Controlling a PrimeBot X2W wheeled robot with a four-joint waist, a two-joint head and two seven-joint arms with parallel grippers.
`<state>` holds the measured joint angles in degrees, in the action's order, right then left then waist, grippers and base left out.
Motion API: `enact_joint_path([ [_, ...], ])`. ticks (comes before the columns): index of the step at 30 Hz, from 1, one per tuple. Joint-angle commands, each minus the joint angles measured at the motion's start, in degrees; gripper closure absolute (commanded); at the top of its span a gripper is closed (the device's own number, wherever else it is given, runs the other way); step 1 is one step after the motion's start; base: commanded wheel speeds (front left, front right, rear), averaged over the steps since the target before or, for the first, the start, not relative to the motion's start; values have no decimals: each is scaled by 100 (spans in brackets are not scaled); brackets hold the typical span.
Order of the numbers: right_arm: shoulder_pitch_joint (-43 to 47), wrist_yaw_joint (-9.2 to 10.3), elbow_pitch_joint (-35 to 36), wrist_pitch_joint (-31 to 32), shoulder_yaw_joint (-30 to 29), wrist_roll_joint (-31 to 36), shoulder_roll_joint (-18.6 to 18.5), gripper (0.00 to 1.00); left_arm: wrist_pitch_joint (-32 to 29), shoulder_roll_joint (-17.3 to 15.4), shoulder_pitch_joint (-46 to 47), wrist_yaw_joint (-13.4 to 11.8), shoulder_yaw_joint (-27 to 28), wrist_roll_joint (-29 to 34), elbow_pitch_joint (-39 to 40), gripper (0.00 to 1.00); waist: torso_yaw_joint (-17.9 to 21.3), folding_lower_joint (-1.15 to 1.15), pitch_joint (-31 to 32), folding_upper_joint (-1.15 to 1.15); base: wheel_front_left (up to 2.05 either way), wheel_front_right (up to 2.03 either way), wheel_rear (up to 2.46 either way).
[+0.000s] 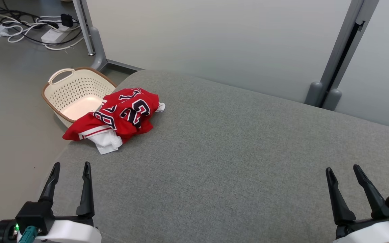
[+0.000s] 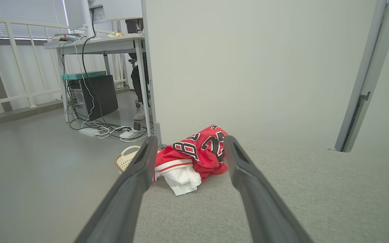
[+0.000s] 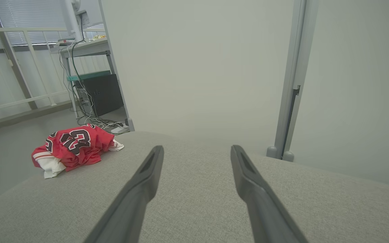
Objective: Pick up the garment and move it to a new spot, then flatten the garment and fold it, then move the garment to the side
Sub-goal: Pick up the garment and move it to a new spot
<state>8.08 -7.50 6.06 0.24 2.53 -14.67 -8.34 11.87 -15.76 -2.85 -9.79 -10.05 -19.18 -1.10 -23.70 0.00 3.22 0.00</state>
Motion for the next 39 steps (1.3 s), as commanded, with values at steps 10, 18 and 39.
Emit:
enact_joint_path([
  [10, -563, 2, 621, 358, -7, 58, -506, 0, 171, 437, 1018, 141, -117, -204, -767, 0, 359, 0, -1142, 0, 0, 0, 0],
  [18, -987, 2, 1308, 671, -304, 2, -925, 0, 315, 782, 2837, 672, 111, -530, -2738, 0, 805, 0, -2555, 0, 0, 0, 0],
  [39, -1181, 2, 1442, 550, -470, -123, -983, 0, 330, 180, 5189, 924, 657, -605, -5848, 100, 1077, 0, -3213, 0, 0, 0, 0],
])
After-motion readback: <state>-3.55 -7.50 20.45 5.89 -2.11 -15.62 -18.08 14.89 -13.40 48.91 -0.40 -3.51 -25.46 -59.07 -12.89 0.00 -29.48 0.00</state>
